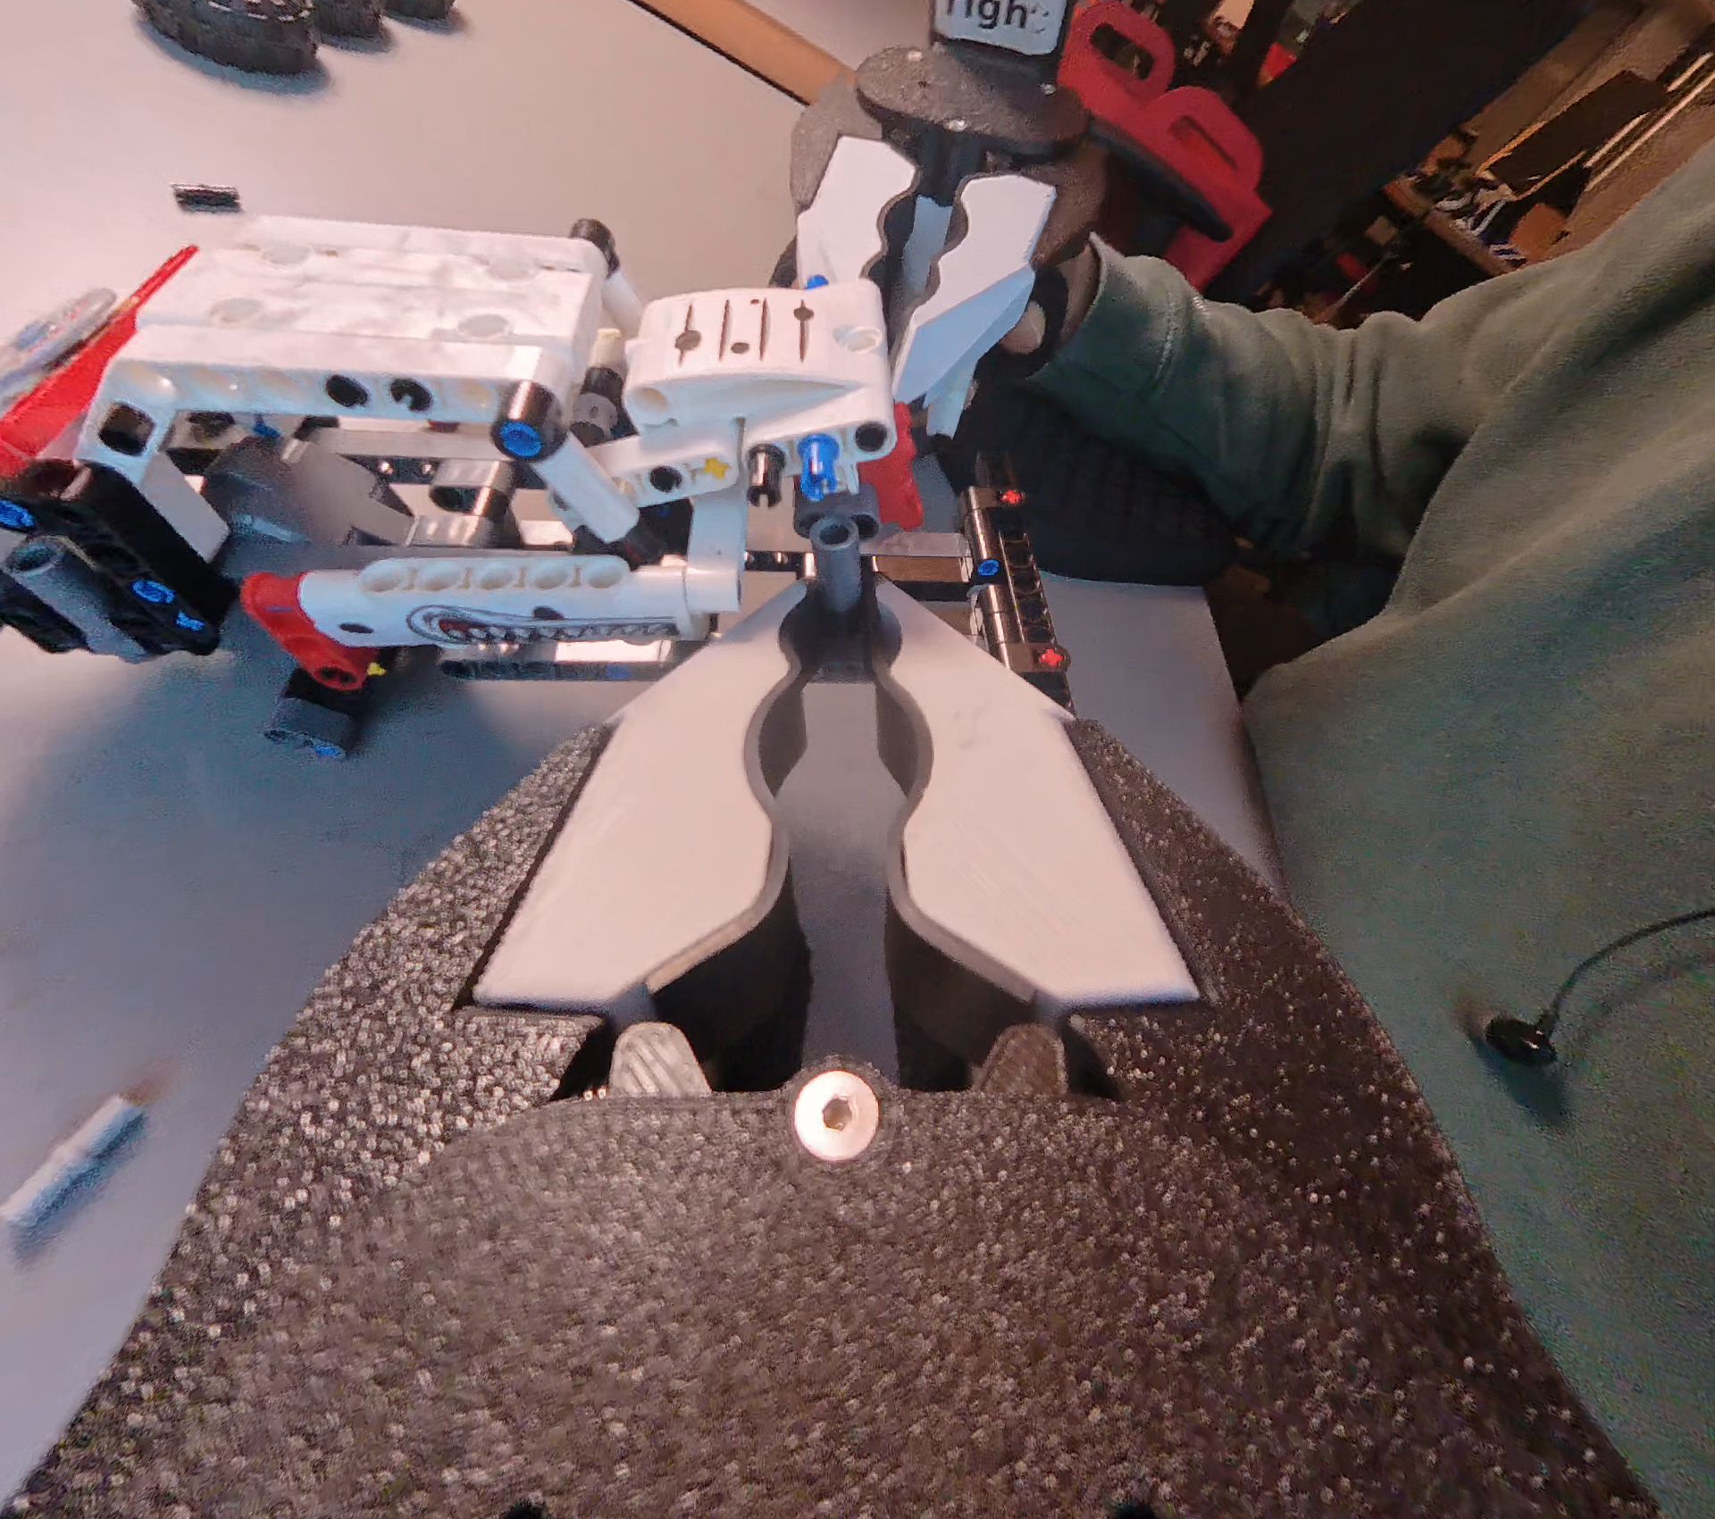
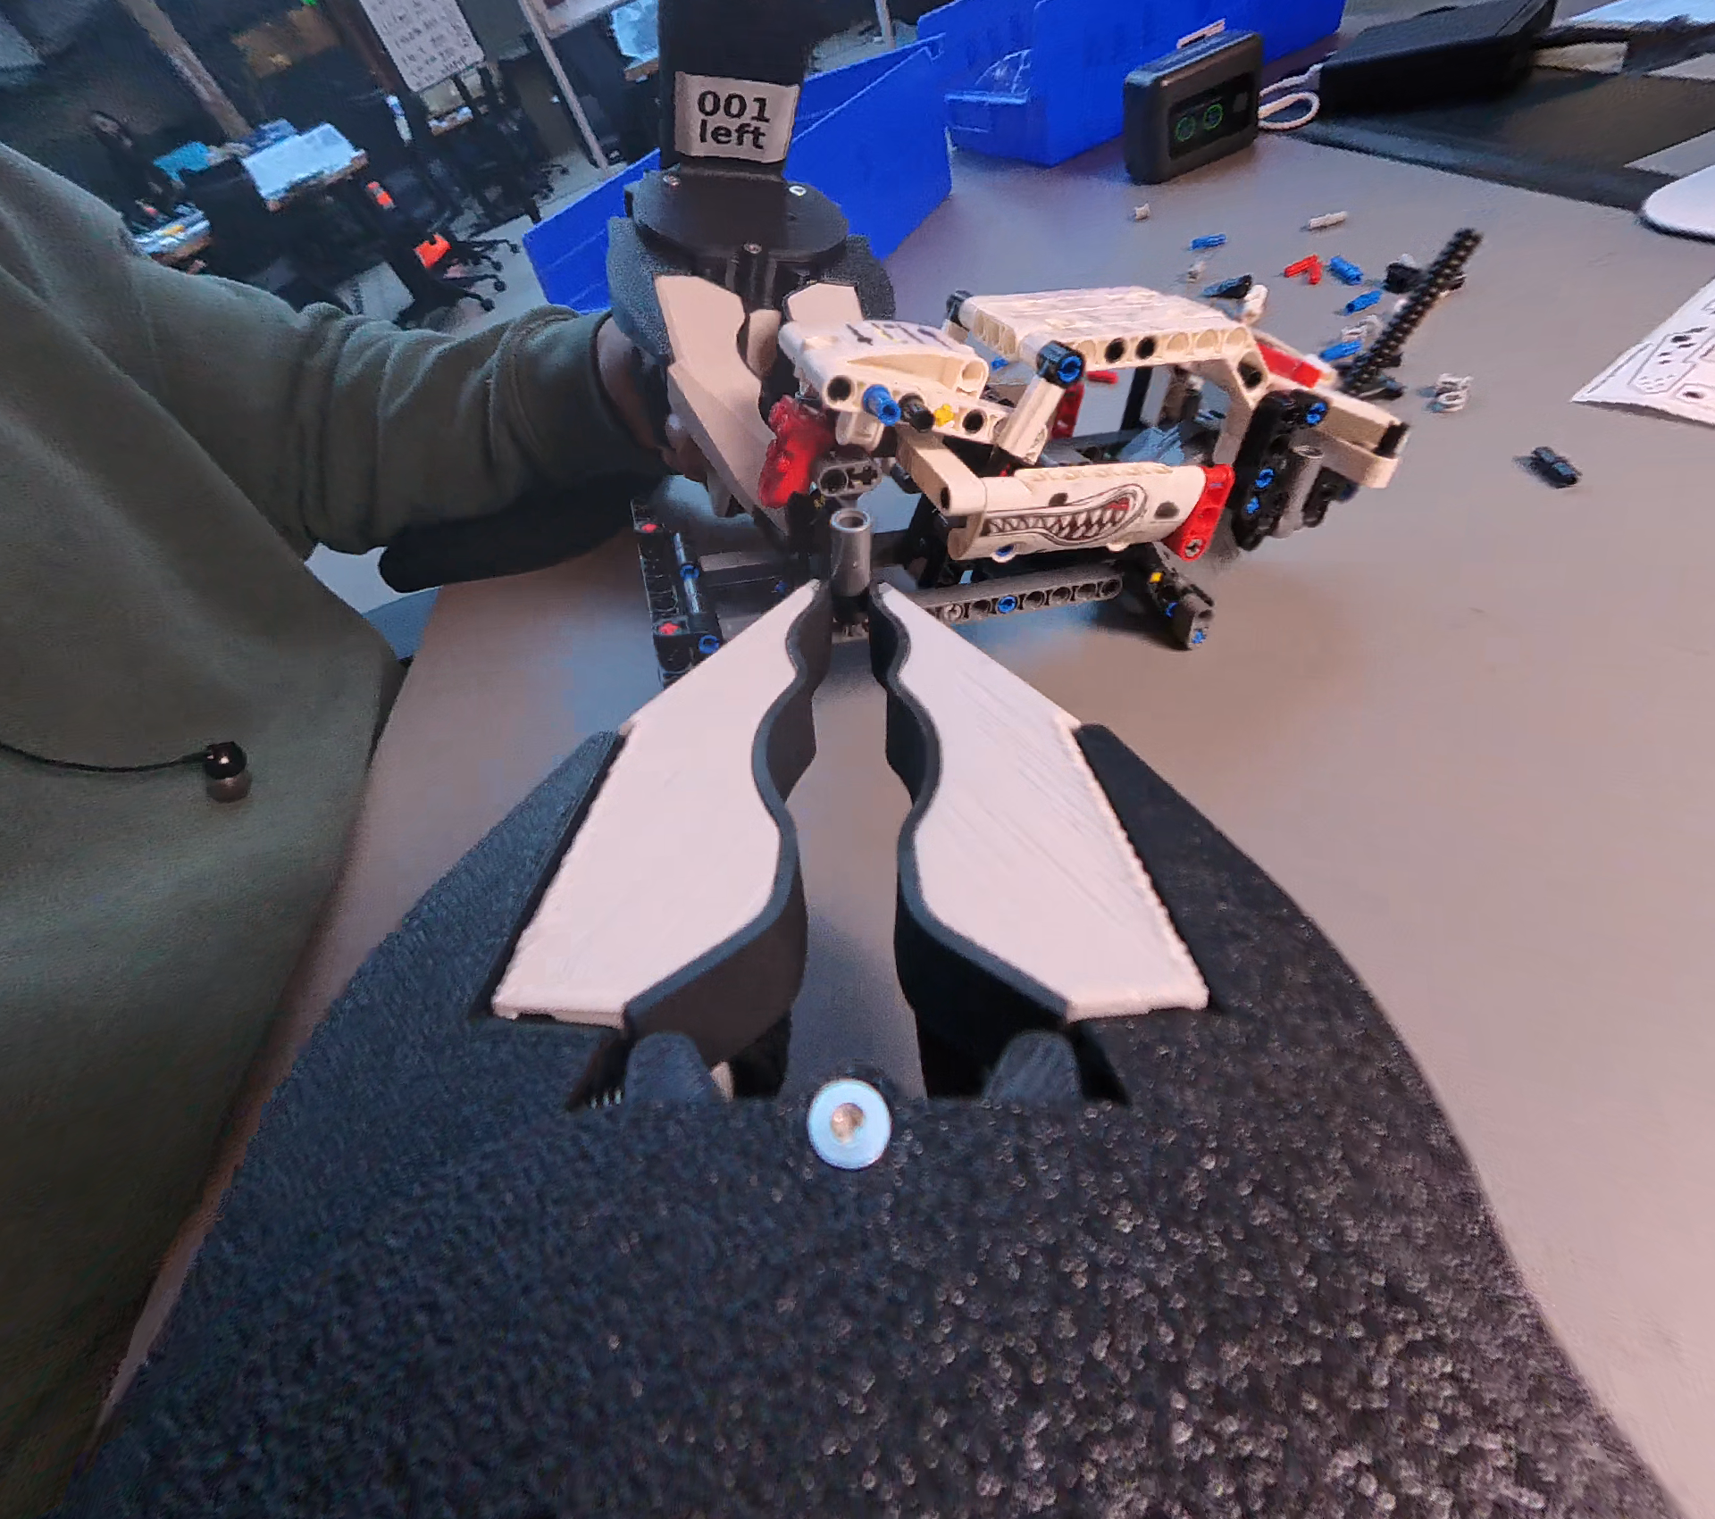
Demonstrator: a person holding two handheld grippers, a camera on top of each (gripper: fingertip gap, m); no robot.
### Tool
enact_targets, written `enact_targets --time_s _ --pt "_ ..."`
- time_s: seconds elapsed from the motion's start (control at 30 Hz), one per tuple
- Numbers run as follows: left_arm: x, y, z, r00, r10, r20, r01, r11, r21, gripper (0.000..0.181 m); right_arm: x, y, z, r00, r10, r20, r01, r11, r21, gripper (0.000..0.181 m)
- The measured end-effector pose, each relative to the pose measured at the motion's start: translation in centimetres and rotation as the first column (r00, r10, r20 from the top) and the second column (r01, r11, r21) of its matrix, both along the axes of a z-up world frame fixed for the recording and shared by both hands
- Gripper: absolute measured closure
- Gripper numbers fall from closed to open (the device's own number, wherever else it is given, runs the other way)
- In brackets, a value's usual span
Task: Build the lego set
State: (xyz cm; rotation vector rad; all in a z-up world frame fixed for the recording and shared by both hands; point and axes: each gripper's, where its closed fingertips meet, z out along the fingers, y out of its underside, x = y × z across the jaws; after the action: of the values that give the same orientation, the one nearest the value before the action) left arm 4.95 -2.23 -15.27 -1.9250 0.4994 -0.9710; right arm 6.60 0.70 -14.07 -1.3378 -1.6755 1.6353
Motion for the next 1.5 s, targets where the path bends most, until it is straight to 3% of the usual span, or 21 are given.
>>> enact_targets --time_s 0.33,0.97,1.27,1.5 --pt "1.5 -1.4 1.1 0.995 -0.078 0.061 0.078 0.997 0.007 0.174 0.5 -1.9 0.4 0.993 0.12 0.013 -0.118 0.985 -0.129 0.175" --pt "1.4 -1.4 2.2 0.954 -0.024 0.299 0.073 0.985 -0.157 0.174 0.7 -1.8 1.6 0.986 0.164 -0.029 -0.165 0.935 -0.315 0.175" --pt "1.4 -1.6 2.2 0.943 -0.014 0.332 0.082 0.978 -0.194 0.174 0.6 -2.0 1.7 0.984 0.175 -0.03 -0.176 0.931 -0.32 0.175" --pt "1.6 -1.9 1.9 0.952 -0.026 0.306 0.093 0.974 -0.207 0.174 0.9 -2.3 1.3 0.986 0.167 -0.011 -0.166 0.961 -0.221 0.175"
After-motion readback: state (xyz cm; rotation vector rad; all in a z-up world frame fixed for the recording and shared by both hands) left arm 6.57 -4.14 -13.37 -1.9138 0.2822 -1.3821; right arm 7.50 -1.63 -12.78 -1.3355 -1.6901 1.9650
